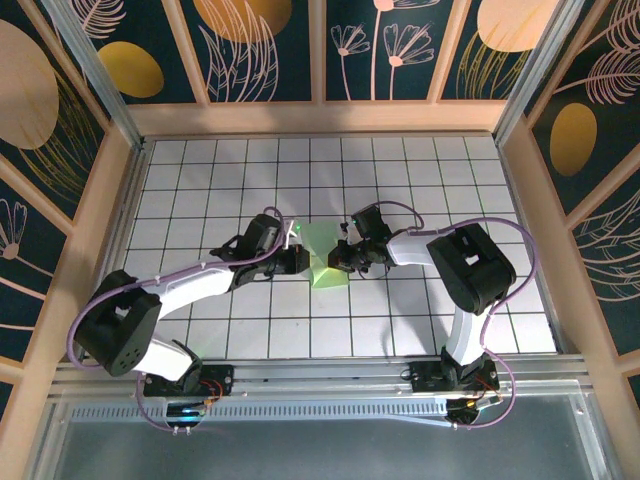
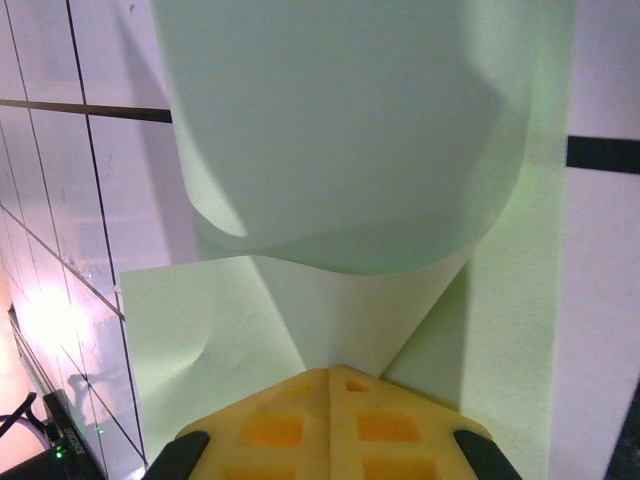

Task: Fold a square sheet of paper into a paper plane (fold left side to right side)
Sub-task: Fold the triangle a second time at the center of the table.

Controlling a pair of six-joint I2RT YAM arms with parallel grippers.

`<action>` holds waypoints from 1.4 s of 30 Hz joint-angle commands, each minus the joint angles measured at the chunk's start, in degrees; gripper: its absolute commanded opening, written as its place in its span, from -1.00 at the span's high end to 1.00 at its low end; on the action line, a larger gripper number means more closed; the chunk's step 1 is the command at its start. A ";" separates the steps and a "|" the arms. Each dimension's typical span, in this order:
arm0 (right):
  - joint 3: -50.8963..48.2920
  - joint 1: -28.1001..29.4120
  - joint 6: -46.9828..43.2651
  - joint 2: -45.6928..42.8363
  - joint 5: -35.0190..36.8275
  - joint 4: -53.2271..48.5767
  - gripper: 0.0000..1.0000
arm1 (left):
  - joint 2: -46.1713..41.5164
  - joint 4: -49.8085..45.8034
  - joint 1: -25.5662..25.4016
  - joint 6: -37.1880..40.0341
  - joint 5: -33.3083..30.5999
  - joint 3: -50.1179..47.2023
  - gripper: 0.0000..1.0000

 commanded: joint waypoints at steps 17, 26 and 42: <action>-0.68 0.61 -1.09 1.77 2.04 -3.37 1.00 | 12.46 4.85 -4.03 -3.11 1.91 2.85 0.93; -0.39 0.57 -1.40 2.33 2.06 -3.82 1.00 | 13.17 4.05 -4.05 -2.94 0.32 1.33 0.94; -0.33 0.60 -1.54 2.73 2.04 -4.08 1.00 | 13.45 2.87 -4.12 -2.76 -1.41 -0.10 0.94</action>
